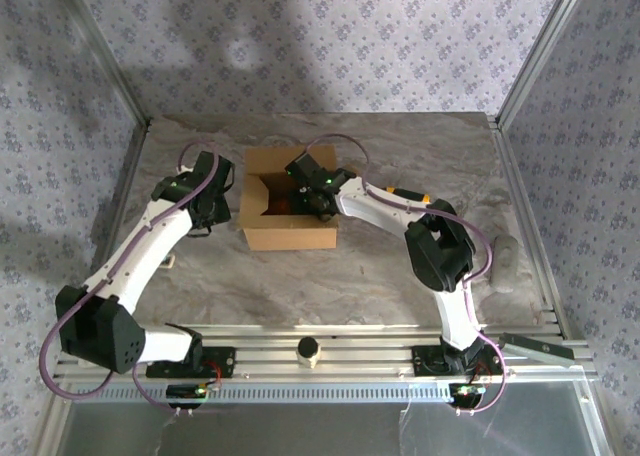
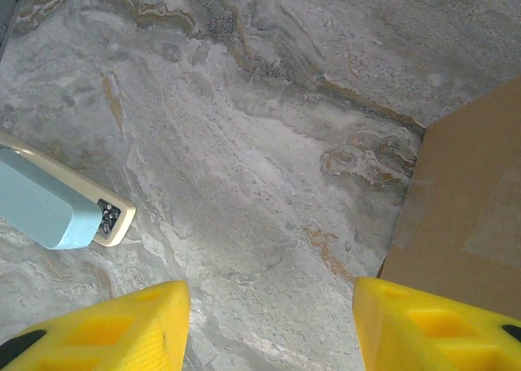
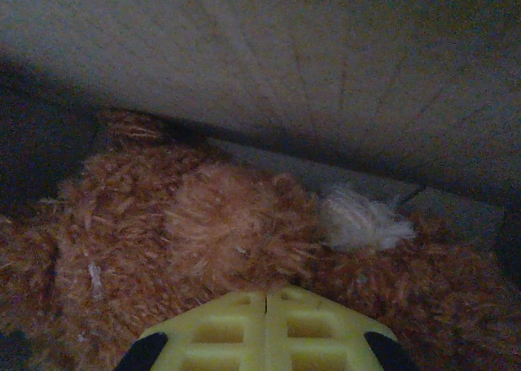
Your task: Unpack the express box
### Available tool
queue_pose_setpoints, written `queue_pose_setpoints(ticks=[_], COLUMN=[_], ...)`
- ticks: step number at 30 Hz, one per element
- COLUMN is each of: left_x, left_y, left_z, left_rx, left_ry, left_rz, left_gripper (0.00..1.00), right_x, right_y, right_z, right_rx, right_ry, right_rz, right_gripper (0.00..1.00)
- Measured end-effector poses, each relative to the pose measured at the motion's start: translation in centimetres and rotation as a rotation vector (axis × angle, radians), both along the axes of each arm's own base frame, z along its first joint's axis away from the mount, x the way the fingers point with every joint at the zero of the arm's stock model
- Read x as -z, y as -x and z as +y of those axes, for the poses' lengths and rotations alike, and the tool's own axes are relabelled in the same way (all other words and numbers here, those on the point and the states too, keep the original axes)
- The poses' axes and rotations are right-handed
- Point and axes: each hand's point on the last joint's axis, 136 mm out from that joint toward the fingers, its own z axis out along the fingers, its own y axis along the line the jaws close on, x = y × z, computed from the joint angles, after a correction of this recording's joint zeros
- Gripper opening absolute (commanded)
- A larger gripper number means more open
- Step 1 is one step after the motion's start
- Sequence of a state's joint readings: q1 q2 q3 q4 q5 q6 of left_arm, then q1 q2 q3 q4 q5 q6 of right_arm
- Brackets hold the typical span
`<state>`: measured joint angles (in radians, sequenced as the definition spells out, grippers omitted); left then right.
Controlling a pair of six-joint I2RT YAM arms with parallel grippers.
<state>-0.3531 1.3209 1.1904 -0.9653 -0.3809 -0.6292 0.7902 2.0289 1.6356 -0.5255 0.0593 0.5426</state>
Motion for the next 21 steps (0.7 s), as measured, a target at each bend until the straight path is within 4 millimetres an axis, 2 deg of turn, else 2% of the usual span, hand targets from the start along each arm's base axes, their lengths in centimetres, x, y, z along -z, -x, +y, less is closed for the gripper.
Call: queue_pose_setpoints(ticks=[7, 12, 15, 21], left_x=[0.0, 0.0, 0.0, 0.0], left_y=[0.0, 0.0, 0.0, 0.0], left_z=[0.0, 0.0, 0.0, 0.0], left_rx=[-0.011, -0.010, -0.010, -0.010], left_ry=[0.006, 0.005, 0.005, 0.006], left_rz=[-0.003, -0.002, -0.003, -0.003], left_gripper=[0.54, 0.54, 0.54, 0.54], right_x=[-0.7, -1.9, -3.3, -7.2], right_y=[0.0, 0.2, 0.2, 0.0], right_z=[-0.3, -0.6, -0.6, -0.4], right_rx=[0.012, 0.016, 0.016, 0.015], right_ry=[-0.016, -0.037, -0.051, -0.102], right_rz=[-0.001, 0.005, -0.010, -0.063], right_gripper=[0.00, 0.00, 0.00, 0.00])
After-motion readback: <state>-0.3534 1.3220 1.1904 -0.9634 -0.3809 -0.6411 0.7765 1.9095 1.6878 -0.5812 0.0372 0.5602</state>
